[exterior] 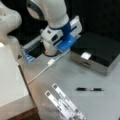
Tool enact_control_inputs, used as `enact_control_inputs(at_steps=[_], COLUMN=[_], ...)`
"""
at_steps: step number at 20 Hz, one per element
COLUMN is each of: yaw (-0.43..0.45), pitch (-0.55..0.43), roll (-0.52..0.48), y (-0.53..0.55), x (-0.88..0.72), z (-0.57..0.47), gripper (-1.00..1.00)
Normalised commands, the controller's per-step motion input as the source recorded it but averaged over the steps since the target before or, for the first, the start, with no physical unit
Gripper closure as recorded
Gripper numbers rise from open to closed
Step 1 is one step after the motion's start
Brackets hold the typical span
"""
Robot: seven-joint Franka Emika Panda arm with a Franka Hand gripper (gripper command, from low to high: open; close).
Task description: Turn on the lamps. Open the box. Pick up the pen. Put it in the box.
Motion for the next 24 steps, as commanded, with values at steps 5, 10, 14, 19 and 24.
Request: enact_control_inputs(at_steps=[5, 10, 14, 19, 24], yaw=[0.132, 0.142, 0.086, 0.044, 0.049], pitch=[0.081, 0.052, 0.052, 0.008, -0.089], roll=[0.559, 0.517, 0.370, 0.306, 0.243], y=[-0.12, -0.21, -0.08, 0.06, 0.11], x=[0.37, 0.41, 0.42, 0.43, 0.40], z=[-0.02, -0.08, -0.09, -0.14, -0.23], gripper=[-1.00, -1.00, -1.00, -1.00, -1.00])
